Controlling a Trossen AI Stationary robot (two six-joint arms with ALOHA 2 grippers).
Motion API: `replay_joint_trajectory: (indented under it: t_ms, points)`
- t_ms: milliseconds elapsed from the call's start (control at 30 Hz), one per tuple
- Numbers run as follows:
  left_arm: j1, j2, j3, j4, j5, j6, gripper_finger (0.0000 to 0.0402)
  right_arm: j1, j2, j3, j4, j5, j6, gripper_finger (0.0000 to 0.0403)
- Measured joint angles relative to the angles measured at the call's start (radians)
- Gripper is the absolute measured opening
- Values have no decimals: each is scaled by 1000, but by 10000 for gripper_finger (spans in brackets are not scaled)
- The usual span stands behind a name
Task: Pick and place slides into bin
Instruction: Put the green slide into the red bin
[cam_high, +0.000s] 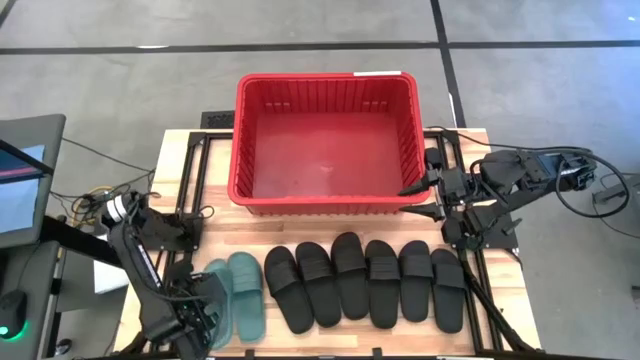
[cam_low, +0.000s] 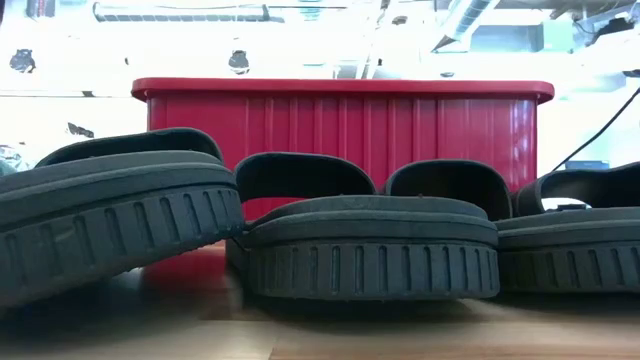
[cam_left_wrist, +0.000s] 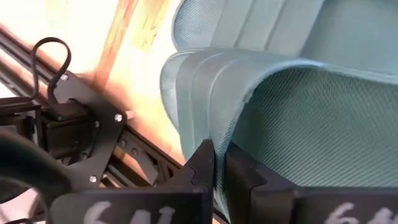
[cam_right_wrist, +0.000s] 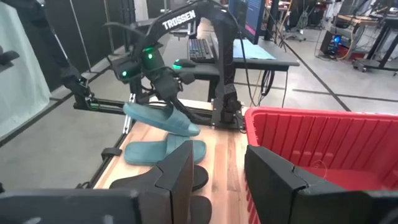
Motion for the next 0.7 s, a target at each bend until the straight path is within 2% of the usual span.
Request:
replay_joint_trajectory:
  t_ms: [233,333,533,700]
  points:
    - [28,-81,56,-2,1,35,1,0,0,0,0,0,-3,132]
    - [47,-117,92,-2,-36,60,1,0,0,0,0,0,-2,132]
    - [113,-180,185,-2,-242,141,0,0,0,0,0,0,0,132]
    - [212,-203,263,-1,-450,295,0,0,0,0,0,-1,0,132]
